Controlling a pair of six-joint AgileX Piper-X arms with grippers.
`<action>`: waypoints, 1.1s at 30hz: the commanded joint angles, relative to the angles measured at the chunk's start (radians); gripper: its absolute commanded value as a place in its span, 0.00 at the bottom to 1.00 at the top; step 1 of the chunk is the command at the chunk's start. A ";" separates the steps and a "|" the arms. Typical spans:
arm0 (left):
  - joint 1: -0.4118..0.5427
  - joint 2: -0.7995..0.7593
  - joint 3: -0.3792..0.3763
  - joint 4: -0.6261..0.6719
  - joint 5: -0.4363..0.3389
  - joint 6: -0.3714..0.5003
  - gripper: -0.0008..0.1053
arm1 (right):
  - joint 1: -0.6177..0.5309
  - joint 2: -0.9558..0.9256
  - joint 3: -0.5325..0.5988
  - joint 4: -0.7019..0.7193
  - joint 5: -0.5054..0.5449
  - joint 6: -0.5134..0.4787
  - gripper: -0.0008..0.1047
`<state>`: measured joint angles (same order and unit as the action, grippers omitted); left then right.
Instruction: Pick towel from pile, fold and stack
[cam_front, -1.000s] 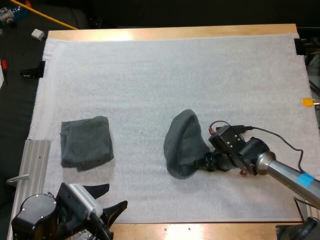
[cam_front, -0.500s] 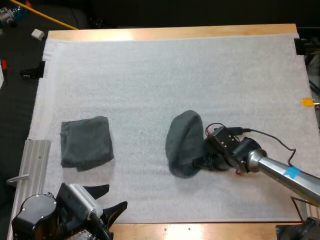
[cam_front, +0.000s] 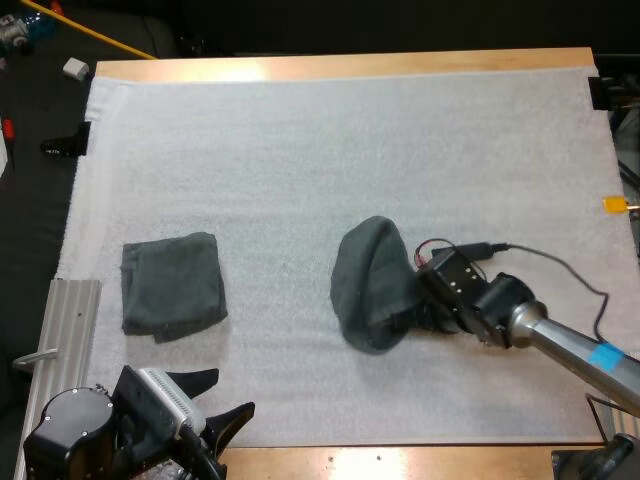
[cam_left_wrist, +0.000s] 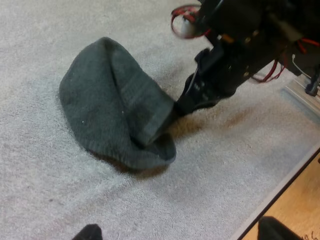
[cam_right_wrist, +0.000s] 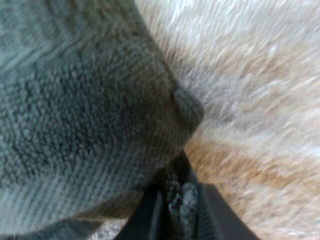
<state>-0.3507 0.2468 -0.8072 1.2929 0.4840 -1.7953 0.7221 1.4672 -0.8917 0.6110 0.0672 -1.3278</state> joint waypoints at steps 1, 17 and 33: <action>-0.003 0.005 -0.004 -0.012 0.006 0.004 0.58 | -0.003 -0.074 -0.041 0.099 0.086 -0.069 0.01; -0.002 0.004 -0.002 -0.017 0.008 -0.004 0.58 | -0.010 -0.208 -0.089 0.407 0.202 -0.097 0.63; -0.002 0.003 0.001 -0.033 0.009 0.005 0.58 | -0.013 -0.305 -0.073 0.518 0.175 -0.058 0.54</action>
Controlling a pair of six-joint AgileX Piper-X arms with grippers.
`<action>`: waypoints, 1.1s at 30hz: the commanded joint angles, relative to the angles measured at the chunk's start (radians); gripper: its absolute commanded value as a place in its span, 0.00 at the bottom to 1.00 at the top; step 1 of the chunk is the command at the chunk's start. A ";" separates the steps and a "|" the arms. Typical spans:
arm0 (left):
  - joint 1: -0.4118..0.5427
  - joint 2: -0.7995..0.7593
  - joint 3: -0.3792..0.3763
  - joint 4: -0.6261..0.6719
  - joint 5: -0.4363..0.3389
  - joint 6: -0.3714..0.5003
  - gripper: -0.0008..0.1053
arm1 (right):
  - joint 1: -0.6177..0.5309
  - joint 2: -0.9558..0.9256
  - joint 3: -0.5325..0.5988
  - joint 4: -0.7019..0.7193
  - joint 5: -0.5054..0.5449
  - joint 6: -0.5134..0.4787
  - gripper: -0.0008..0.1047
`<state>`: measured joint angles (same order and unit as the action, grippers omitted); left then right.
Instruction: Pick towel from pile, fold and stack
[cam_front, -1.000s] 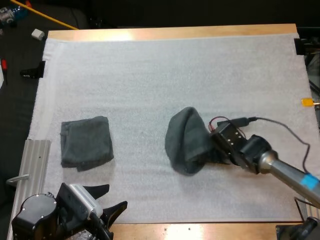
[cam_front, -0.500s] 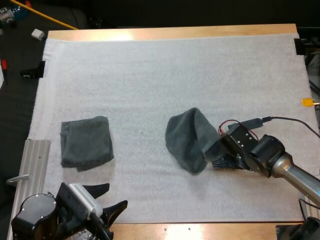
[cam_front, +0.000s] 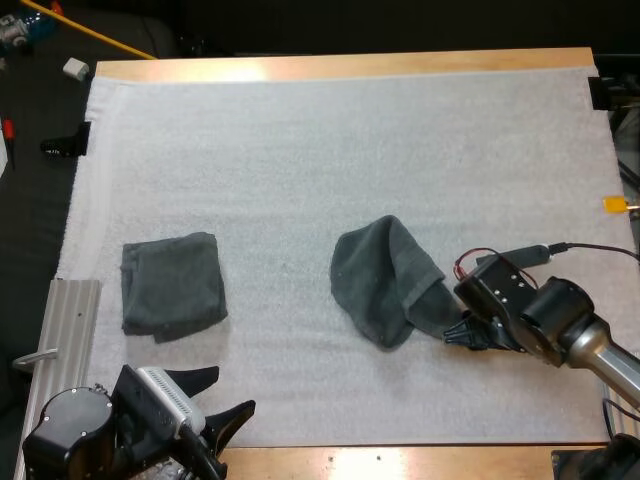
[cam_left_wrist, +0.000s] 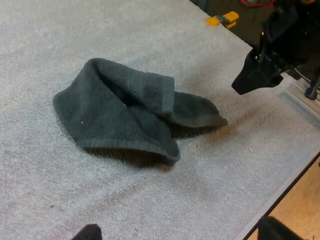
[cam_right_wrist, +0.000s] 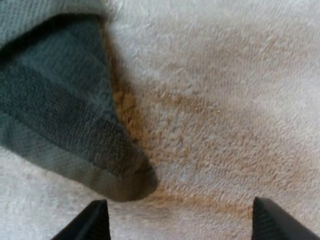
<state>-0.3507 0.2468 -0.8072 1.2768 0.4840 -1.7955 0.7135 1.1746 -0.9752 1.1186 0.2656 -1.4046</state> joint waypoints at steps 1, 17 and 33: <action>-0.002 0.005 0.001 -0.021 0.009 0.006 0.58 | -0.008 -0.014 0.017 0.005 -0.030 0.023 0.54; -0.004 0.001 0.001 0.001 0.007 -0.003 0.58 | -0.060 -0.034 0.252 -0.306 -0.188 0.128 0.55; -0.002 0.001 -0.001 0.005 0.008 -0.012 0.58 | -0.157 0.063 0.295 -0.458 -0.313 0.134 0.50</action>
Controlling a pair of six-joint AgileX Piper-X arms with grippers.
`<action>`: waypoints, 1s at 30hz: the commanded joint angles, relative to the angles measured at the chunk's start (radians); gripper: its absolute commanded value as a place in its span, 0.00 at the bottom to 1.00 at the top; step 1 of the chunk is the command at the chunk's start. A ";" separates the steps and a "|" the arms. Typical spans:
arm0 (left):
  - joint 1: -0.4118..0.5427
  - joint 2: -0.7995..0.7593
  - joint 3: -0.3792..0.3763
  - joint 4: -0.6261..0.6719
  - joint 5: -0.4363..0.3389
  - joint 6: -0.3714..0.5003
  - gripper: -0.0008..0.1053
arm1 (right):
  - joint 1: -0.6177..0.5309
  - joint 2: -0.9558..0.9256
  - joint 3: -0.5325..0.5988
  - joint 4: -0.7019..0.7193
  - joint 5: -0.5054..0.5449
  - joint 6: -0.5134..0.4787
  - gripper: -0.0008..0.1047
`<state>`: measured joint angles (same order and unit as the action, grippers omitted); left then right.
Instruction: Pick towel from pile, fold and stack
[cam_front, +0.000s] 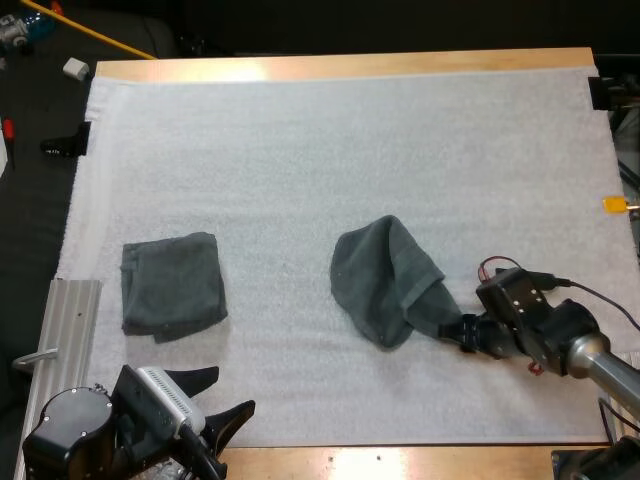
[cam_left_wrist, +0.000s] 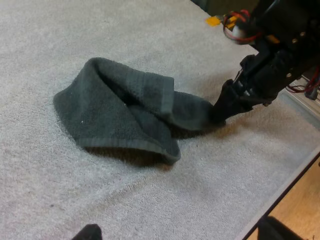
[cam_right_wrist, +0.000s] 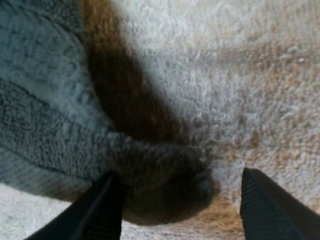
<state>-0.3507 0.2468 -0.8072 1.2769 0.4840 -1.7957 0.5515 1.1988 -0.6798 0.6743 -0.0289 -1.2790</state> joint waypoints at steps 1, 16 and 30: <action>-0.004 -0.001 -0.001 0.005 0.009 -0.010 0.58 | 0.002 0.052 0.003 -0.018 -0.025 0.014 0.50; -0.001 0.003 -0.002 0.000 0.009 -0.008 0.58 | 0.004 0.112 -0.002 -0.073 -0.073 0.042 0.01; -0.004 0.001 -0.003 -0.010 0.005 0.037 0.58 | 0.003 -0.111 -0.081 0.096 -0.017 -0.041 0.01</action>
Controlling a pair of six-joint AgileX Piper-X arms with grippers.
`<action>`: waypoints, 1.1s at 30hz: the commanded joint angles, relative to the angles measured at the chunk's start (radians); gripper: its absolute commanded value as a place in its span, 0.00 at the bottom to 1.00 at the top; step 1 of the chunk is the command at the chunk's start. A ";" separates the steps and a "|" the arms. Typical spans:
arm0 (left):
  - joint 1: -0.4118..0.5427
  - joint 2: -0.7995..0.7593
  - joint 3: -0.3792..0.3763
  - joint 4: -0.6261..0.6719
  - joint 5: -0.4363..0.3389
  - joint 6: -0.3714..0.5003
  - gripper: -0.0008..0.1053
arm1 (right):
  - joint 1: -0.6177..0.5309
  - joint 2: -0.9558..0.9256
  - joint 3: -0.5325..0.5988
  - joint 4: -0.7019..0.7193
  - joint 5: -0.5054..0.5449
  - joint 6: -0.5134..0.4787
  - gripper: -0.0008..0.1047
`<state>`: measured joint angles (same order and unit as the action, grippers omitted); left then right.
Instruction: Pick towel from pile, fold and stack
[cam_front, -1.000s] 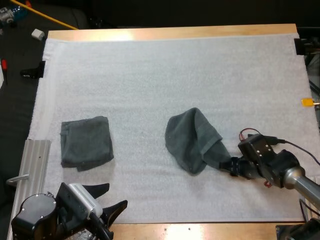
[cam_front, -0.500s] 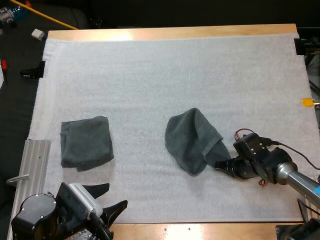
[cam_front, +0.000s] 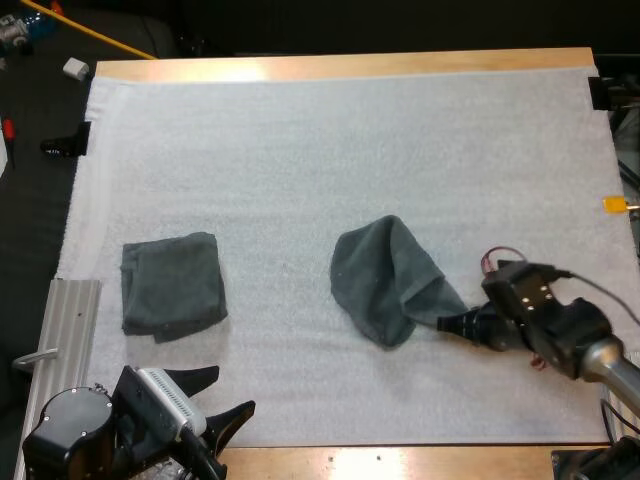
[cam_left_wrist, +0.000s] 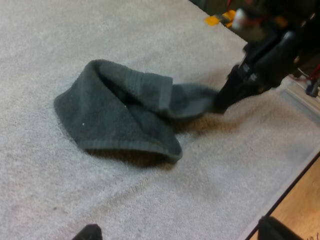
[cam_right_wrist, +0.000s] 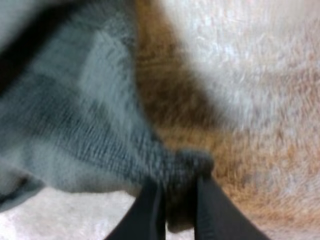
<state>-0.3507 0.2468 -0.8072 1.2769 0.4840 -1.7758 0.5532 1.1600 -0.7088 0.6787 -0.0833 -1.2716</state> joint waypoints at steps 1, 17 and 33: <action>-0.003 0.003 -0.004 -0.015 0.004 0.023 0.58 | 0.001 -0.094 -0.077 0.132 0.050 -0.064 0.01; -0.038 0.223 -0.003 -0.103 0.024 0.089 0.58 | -0.001 -0.146 -0.247 0.429 0.113 -0.177 0.02; -0.325 0.652 -0.005 -0.399 -0.040 0.121 0.58 | -0.005 -0.146 -0.245 0.421 0.114 -0.167 0.02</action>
<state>-0.6186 0.8391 -0.8072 0.9411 0.4981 -1.6651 0.5509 1.0229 -0.9555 1.1004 0.0304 -1.4438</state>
